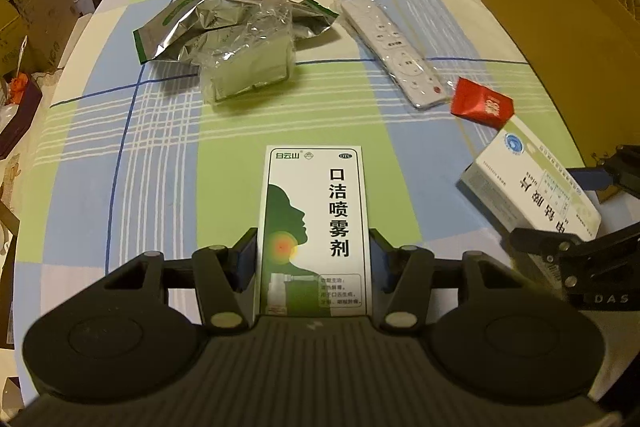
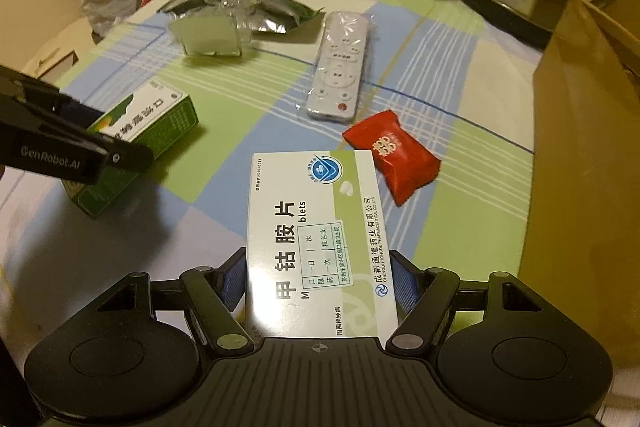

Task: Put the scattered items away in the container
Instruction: 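Lift both held medicine boxes off the table, then carry both medicine boxes over the cardboard box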

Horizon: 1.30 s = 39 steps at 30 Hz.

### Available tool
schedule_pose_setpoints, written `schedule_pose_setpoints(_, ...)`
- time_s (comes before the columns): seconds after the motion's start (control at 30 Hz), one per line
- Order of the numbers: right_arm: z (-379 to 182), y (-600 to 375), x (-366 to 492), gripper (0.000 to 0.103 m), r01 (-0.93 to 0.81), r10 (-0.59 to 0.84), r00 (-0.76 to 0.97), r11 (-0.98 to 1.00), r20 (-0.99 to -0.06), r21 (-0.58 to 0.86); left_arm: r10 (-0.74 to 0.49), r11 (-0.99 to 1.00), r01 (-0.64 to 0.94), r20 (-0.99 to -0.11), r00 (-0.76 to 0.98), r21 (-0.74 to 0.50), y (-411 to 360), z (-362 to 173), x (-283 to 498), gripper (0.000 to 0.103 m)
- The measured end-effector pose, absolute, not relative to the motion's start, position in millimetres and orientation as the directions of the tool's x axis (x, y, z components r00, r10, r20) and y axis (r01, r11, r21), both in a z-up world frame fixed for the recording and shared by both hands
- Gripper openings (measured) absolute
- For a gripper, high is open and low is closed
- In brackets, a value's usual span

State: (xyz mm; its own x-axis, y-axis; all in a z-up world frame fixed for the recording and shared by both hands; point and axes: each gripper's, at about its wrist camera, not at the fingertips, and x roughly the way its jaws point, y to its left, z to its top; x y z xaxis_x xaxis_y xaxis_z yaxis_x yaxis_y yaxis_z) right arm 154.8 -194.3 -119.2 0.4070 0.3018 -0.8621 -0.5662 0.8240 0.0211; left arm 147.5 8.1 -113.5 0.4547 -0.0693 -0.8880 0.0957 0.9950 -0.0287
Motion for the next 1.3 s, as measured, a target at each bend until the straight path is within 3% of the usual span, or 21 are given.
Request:
schedule_pose_setpoints(0.53, -15.4, -225.1, 125.5, 0.073, -0.487, 0.309, 0.561, 0.873, -0.768, -0.004, -0.106, 0.986, 0.169, -0.827, 0.553, -0.013, -18.9, -31.2, 122.0, 0.051)
schedule_pose_setpoints(0.8, 32.4, -283.6, 121.7, 0.073, -0.390, 0.246, 0.643, 0.920, -0.726, -0.033, -0.197, 0.957, 0.288, -0.779, 0.595, -0.022, -76.3, 7.4, 125.6, 0.051)
schedule_pose_setpoints(1.3, 42.9, -408.1, 146.5, 0.073, -0.167, 0.107, 0.715, 0.986, -0.691, -0.020, -0.380, 0.872, 0.482, -0.736, 0.559, -0.084, -225.2, 40.7, 167.2, 0.051)
